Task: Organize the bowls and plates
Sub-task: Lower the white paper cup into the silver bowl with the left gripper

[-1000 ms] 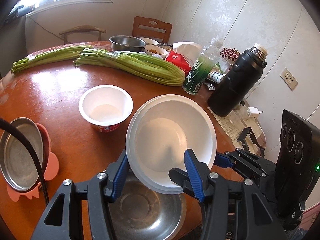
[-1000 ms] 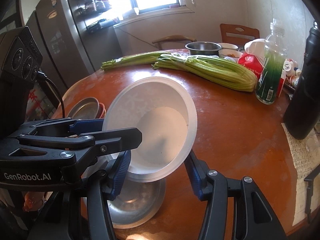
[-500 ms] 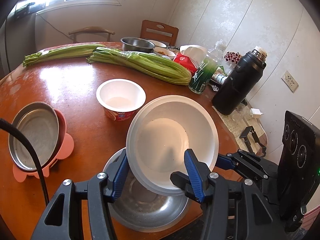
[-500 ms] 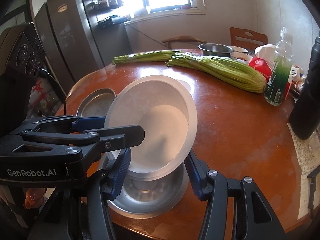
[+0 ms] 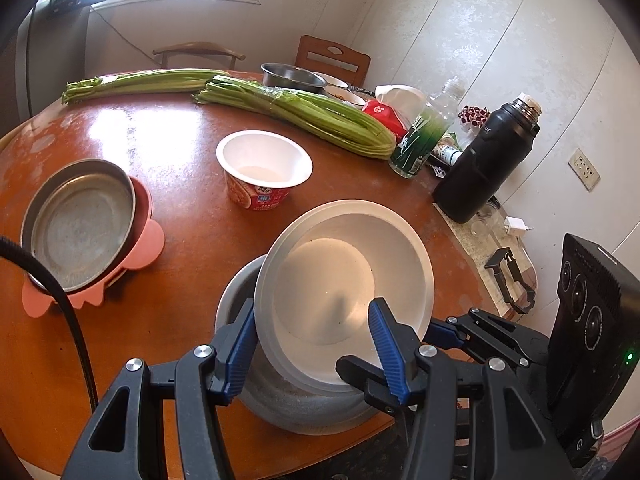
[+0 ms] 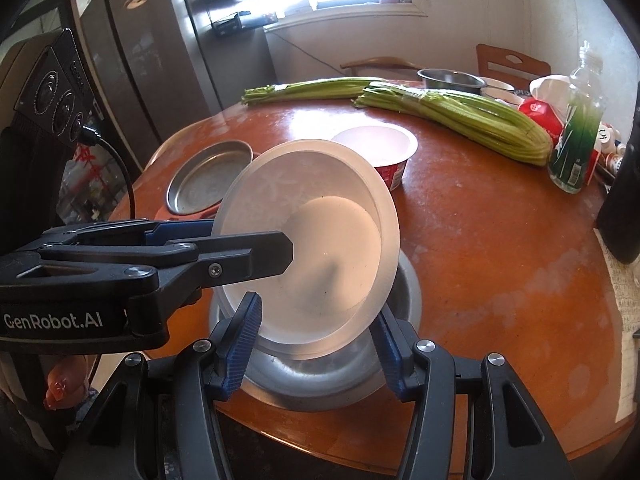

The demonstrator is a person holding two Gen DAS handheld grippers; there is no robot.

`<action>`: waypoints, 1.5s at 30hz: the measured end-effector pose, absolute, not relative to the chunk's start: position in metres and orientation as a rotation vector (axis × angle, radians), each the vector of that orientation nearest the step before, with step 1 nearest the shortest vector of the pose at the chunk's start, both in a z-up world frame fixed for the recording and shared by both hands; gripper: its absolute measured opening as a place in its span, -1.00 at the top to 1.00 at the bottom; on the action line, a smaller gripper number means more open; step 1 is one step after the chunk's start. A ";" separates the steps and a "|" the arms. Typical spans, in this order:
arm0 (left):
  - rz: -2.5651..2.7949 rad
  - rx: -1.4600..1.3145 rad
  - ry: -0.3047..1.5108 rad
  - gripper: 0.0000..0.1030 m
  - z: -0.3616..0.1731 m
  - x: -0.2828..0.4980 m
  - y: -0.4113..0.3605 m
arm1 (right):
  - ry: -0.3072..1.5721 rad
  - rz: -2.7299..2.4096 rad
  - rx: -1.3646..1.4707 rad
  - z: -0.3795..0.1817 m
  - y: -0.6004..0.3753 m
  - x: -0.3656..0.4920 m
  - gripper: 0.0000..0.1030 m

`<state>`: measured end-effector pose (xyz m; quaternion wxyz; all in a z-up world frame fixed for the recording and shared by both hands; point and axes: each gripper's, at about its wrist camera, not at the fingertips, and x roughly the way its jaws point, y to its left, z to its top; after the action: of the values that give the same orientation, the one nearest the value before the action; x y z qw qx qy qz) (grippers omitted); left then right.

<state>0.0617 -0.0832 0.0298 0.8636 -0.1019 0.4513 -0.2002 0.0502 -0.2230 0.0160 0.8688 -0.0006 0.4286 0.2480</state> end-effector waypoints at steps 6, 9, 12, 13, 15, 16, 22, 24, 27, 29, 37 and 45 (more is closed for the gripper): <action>-0.414 -0.216 0.956 -0.06 0.020 0.057 -0.083 | 0.921 0.523 0.014 0.005 -0.222 0.049 -0.11; -0.412 -0.202 0.956 -0.06 0.018 0.055 -0.085 | 0.922 0.522 0.019 0.002 -0.221 0.049 -0.11; -0.420 -0.205 0.955 -0.06 0.016 0.054 -0.086 | 0.932 0.519 0.020 -0.002 -0.221 0.048 -0.11; -0.418 -0.205 0.957 -0.06 0.014 0.054 -0.086 | 0.935 0.519 0.020 -0.003 -0.222 0.048 -0.11; -0.417 -0.199 0.956 -0.06 0.012 0.053 -0.088 | 0.934 0.514 0.011 -0.005 -0.220 0.047 -0.11; -0.412 -0.200 0.959 -0.06 0.011 0.053 -0.088 | 0.933 0.515 0.007 -0.006 -0.220 0.047 -0.11; -0.400 -0.193 0.964 -0.06 0.006 0.051 -0.087 | 0.929 0.511 0.000 -0.005 -0.217 0.044 -0.11; -0.401 -0.191 0.958 -0.06 0.007 0.050 -0.086 | 0.926 0.507 -0.005 -0.004 -0.216 0.044 -0.11; -0.397 -0.190 0.952 -0.06 0.008 0.048 -0.085 | 0.926 0.508 -0.012 -0.003 -0.214 0.044 -0.11; -0.395 -0.189 0.952 -0.06 0.008 0.048 -0.084 | 0.933 0.509 -0.018 -0.004 -0.212 0.043 -0.11; -0.382 -0.199 0.961 -0.06 0.001 0.046 -0.078 | 0.947 0.502 -0.011 -0.010 -0.206 0.045 -0.11; -0.394 -0.205 0.950 -0.06 0.003 0.044 -0.076 | 0.939 0.483 -0.021 -0.008 -0.206 0.043 -0.11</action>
<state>0.0442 -0.0760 0.0029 0.8655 -0.0979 0.4538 -0.1881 0.0428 -0.2059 -0.0081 0.8638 -0.0100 0.4478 0.2306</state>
